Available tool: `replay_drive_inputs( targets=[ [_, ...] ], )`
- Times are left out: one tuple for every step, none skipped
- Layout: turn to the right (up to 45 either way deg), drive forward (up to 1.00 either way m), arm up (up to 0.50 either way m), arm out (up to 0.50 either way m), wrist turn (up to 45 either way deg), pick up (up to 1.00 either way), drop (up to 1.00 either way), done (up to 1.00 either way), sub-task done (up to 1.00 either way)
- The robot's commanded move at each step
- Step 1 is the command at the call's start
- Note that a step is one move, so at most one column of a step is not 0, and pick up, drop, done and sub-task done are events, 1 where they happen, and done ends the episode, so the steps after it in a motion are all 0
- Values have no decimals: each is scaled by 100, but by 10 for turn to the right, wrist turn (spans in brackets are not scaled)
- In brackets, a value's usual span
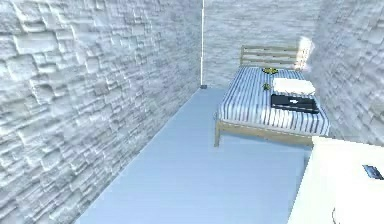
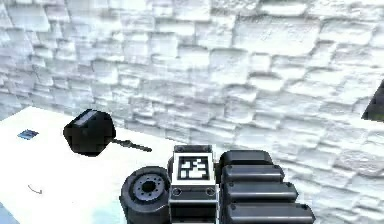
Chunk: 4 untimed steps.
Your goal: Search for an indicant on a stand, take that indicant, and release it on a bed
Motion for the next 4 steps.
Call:
replay_drive_inputs(
  targets=[
    [0,100,0,0,0,0,0,0,0],
    [0,100,0,0,0,0,0,0,0],
    [-60,0,0,0,0,0,0,0,0],
    [0,15,0,0,0,0,0,0,0]
  ],
)
